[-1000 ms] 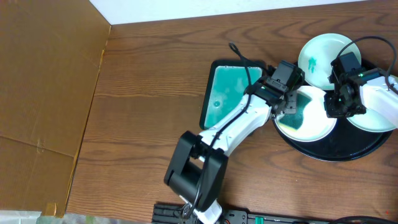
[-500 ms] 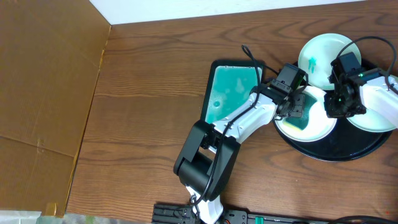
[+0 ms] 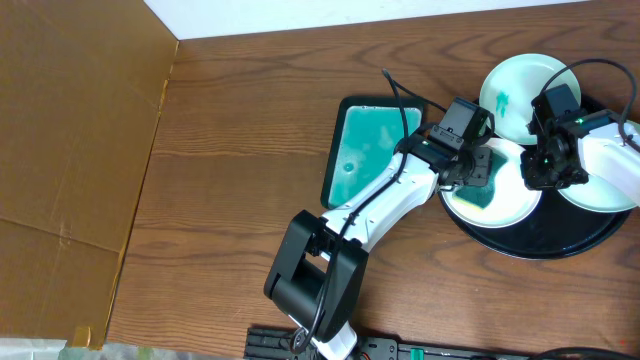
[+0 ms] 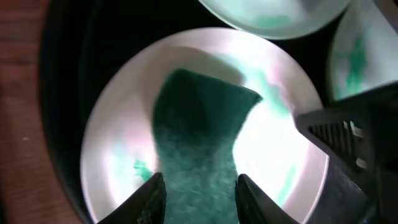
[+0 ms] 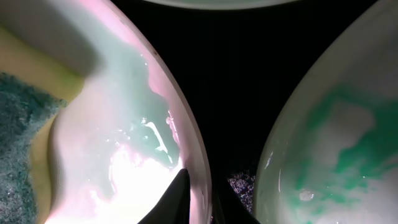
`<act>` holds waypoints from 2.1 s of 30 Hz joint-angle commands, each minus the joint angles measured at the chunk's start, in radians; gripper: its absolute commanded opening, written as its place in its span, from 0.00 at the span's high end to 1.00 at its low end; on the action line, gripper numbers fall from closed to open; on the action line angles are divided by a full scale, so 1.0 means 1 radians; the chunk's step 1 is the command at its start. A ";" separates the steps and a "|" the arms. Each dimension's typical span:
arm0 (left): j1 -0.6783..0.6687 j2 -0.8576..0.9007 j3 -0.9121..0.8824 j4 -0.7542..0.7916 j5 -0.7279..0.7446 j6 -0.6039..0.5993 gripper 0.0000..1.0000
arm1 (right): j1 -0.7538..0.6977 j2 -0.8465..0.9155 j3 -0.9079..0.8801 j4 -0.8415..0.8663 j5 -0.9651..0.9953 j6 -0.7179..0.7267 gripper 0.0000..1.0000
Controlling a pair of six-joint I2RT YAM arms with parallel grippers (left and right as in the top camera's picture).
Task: Clean dirty plates on tray and stack at the side
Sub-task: 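Scrub the front white plate with the sponge held in the left gripper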
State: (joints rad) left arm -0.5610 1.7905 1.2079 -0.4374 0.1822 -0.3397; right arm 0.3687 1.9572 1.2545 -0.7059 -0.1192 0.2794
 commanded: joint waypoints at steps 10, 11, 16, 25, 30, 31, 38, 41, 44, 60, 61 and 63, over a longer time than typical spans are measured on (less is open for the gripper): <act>-0.052 0.108 -0.013 0.013 0.041 0.006 0.62 | 0.008 0.024 -0.007 0.000 -0.004 -0.015 0.98; -0.054 0.115 -0.013 0.013 0.030 0.006 0.62 | 0.008 0.024 -0.007 0.000 -0.004 -0.015 0.98; -0.053 0.129 -0.013 0.013 -0.079 0.006 0.62 | 0.008 0.024 -0.007 -0.002 -0.004 -0.015 0.98; -0.053 0.082 -0.011 0.008 -0.116 0.006 0.66 | 0.008 0.024 -0.007 -0.009 -0.005 -0.015 0.98; -0.054 0.078 -0.011 -0.003 -0.115 0.005 0.66 | 0.008 0.024 -0.007 -0.008 -0.004 -0.015 0.97; -0.055 0.078 -0.011 -0.007 -0.112 0.005 0.66 | 0.008 0.024 -0.007 -0.008 -0.004 -0.015 0.97; -0.087 0.082 -0.013 -0.002 -0.112 0.003 0.66 | 0.008 0.024 -0.007 -0.008 -0.004 -0.015 0.97; -0.106 0.094 -0.013 0.006 -0.112 0.003 0.66 | 0.008 0.024 -0.007 -0.008 -0.004 -0.015 0.97; -0.118 0.118 -0.013 0.010 -0.112 0.003 0.66 | 0.008 0.024 -0.007 -0.008 -0.004 -0.015 0.98; -0.002 0.171 -0.013 -0.080 -0.354 -0.037 0.93 | 0.008 0.024 -0.007 -0.024 -0.004 -0.016 0.99; 0.014 0.169 -0.013 -0.090 -0.373 -0.039 0.93 | 0.008 0.024 -0.007 -0.024 -0.003 -0.016 0.99; 0.040 0.168 -0.013 -0.097 -0.404 -0.039 0.93 | 0.008 0.024 -0.007 -0.023 0.001 -0.015 0.99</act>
State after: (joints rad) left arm -0.6006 1.9156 1.2201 -0.4915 -0.0200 -0.3553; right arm 0.3679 1.9568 1.2575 -0.7136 -0.1188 0.2775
